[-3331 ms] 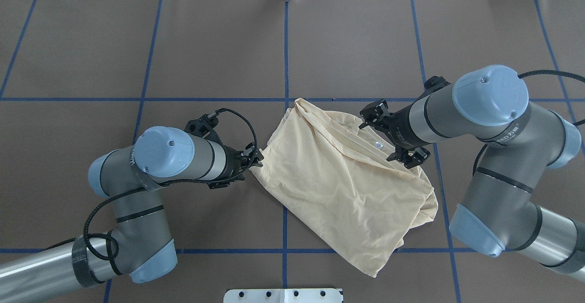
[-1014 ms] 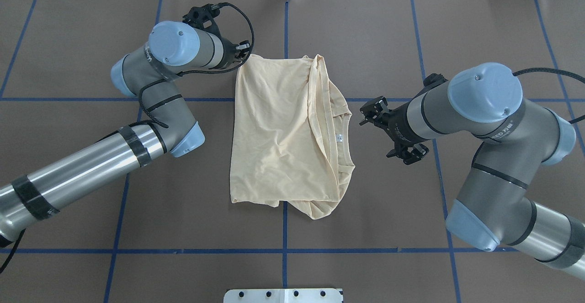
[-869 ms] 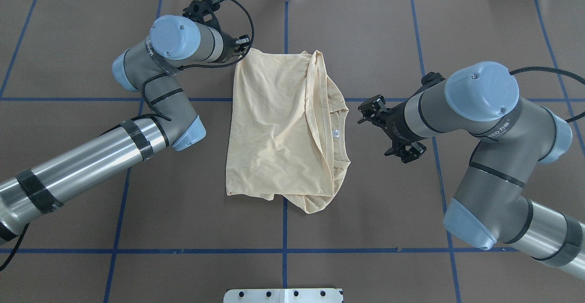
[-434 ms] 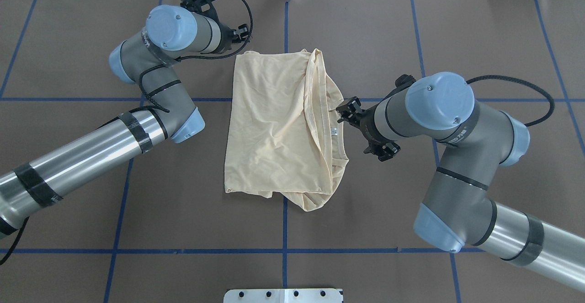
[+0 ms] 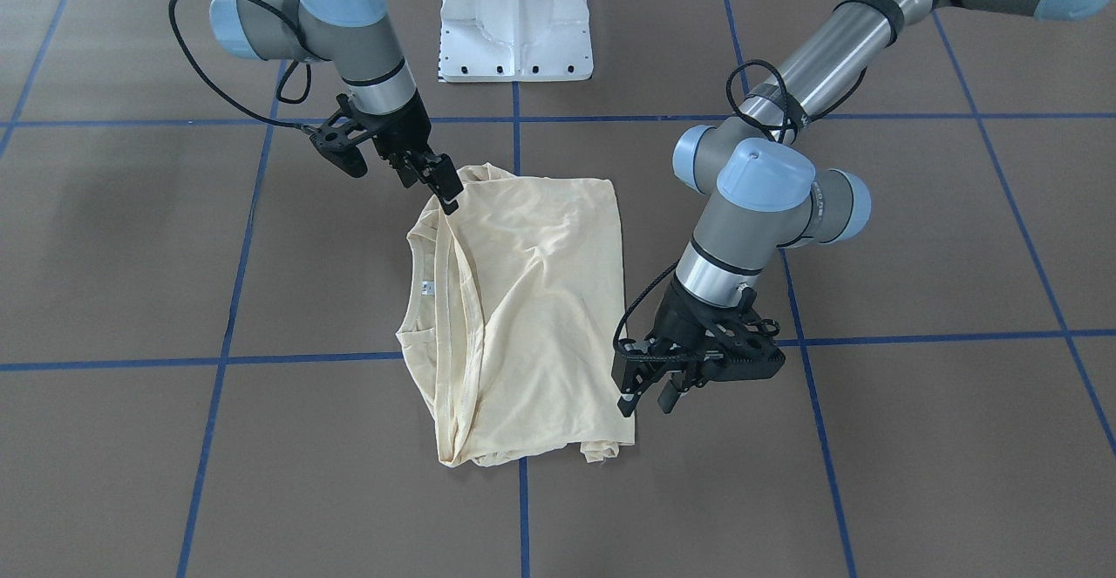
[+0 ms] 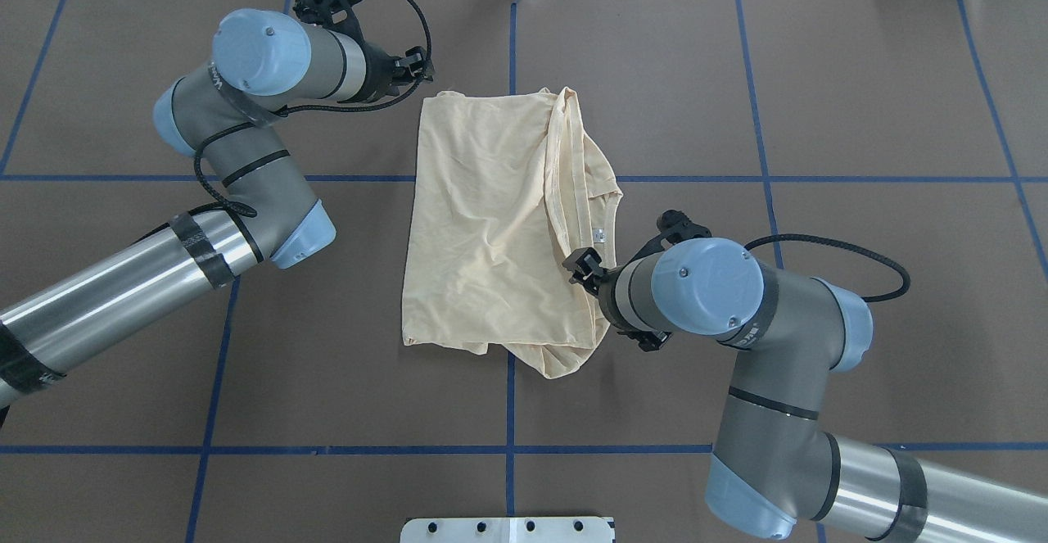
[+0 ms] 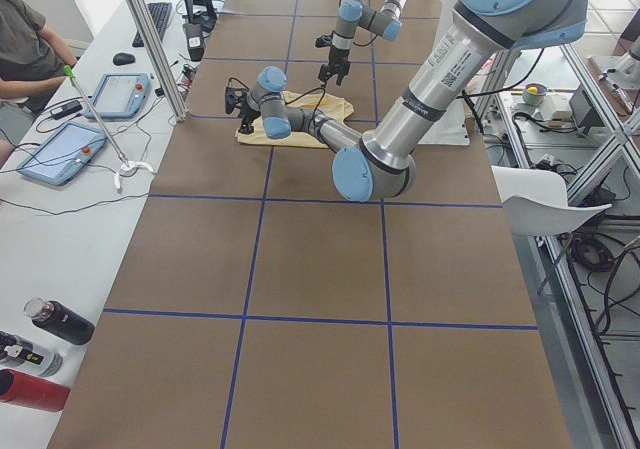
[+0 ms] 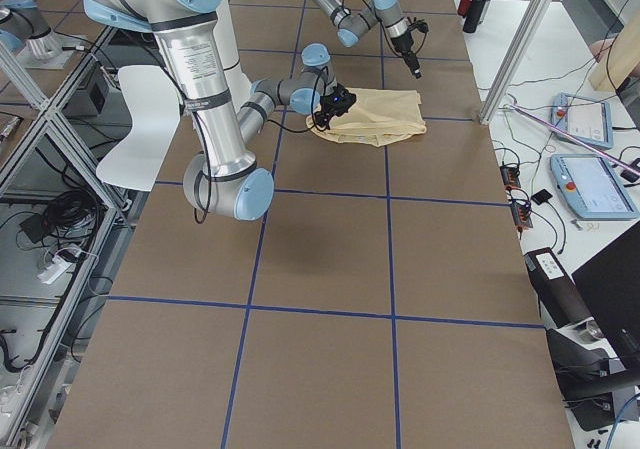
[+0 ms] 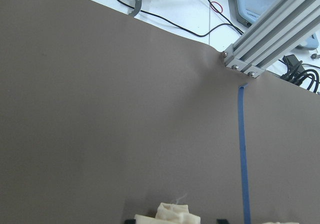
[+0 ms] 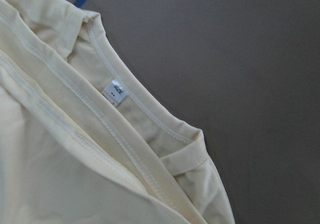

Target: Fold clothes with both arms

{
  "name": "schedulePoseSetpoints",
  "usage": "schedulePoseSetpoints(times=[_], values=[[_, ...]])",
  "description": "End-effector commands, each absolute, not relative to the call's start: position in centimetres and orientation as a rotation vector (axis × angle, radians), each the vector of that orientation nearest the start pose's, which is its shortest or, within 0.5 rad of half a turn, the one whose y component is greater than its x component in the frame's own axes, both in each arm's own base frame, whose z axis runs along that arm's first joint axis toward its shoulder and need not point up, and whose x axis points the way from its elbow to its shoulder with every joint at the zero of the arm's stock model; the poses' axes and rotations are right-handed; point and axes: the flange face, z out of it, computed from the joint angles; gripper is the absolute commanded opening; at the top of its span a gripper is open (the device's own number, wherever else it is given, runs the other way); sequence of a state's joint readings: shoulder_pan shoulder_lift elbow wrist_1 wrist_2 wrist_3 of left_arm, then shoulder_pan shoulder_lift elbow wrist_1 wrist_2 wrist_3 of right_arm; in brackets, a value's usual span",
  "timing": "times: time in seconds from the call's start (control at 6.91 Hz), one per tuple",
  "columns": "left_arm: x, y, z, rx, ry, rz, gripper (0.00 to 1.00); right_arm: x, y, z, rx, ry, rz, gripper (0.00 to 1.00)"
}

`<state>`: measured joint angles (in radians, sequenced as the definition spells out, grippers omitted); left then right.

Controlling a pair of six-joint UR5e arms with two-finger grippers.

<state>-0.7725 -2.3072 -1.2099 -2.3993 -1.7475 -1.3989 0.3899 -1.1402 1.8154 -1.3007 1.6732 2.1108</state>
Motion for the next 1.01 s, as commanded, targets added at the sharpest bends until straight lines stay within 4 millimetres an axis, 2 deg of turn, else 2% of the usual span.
schedulePoseSetpoints(times=[0.0, 0.14, 0.43, 0.58, 0.87], values=[[47.3, -62.2, 27.5, 0.406, 1.155, -0.419, 0.62, -55.3, -33.3, 29.2, -0.188, -0.929, 0.801, 0.99], [47.3, -62.2, 27.5, 0.405, 1.155, -0.42, 0.62, -55.9, -33.0, 29.8, -0.192, -0.916, 0.807, 0.95], [47.4, -62.2, 27.4, 0.394, 1.161, -0.436, 0.62, -56.2, -33.1, 30.0, -0.192, -0.91, 0.817, 0.73], [47.4, -62.1, 27.5, 0.392, 1.161, -0.438, 0.62, -56.4, -33.1, 30.5, -0.192, -0.899, 0.818, 0.71], [47.4, -62.1, 27.5, 0.392, 1.161, -0.438, 0.62, -56.3, -33.1, 30.2, -0.196, -0.904, 0.822, 0.0]])
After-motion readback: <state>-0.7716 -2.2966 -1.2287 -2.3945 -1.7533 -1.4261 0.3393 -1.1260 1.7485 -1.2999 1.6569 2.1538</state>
